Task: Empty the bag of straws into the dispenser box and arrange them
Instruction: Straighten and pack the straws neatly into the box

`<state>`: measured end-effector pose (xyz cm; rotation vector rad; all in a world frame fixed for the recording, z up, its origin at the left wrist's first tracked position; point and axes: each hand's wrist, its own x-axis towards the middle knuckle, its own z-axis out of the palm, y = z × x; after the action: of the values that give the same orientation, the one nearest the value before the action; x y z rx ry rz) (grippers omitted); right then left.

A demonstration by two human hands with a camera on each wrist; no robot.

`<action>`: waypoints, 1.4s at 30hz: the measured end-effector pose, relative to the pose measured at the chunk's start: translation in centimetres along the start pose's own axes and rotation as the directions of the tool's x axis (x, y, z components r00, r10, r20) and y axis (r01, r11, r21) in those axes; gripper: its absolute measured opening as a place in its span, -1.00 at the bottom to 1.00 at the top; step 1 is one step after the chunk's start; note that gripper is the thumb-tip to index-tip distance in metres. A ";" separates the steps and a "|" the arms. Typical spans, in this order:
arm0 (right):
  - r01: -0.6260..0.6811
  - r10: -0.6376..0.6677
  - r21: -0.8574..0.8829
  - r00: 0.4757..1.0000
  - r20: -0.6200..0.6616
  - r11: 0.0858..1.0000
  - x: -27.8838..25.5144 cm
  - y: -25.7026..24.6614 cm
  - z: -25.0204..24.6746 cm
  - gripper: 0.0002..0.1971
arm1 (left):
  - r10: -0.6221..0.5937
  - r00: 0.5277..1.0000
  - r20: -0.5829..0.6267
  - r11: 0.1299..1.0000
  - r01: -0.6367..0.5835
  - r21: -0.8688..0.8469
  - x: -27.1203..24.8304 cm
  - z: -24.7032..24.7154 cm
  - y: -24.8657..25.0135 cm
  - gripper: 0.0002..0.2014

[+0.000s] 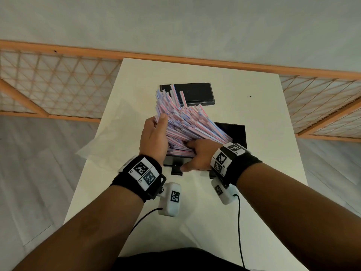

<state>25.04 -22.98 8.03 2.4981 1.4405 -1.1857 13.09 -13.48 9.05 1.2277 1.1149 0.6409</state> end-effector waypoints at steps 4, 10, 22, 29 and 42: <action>0.027 -0.027 0.025 1.000 -0.002 0.999 0.4 -0.5 -0.3 -0.18 | 0.007 0.999 -0.038 0.999 -0.008 -0.051 0.3 -0.3 0.2 -0.64; 0.104 -0.102 0.071 0.994 -0.034 0.992 1.1 -1.4 0.1 -0.07 | 0.052 0.996 -0.066 0.996 -0.057 -0.064 0.5 -0.2 1.1 -0.51; 0.245 -0.217 0.105 0.949 -0.227 0.964 1.0 -1.5 0.4 -0.08 | 0.145 0.989 -0.011 0.963 -0.143 -0.227 -0.5 0.4 2.6 -0.97; 0.169 -0.167 -0.009 0.970 -0.178 0.986 0.0 -0.8 0.4 -0.19 | 0.066 0.995 -0.076 0.938 -0.088 -0.335 -0.9 -0.3 2.0 -0.58; 0.089 -0.088 0.002 0.988 -0.129 0.996 1.0 0.1 0.8 0.05 | -0.051 0.980 -0.192 0.992 0.027 -0.125 0.7 -0.7 1.6 -0.57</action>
<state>24.92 -22.60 6.82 2.5849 1.5957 -1.0612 12.99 -12.16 10.39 1.0530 1.2404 0.8008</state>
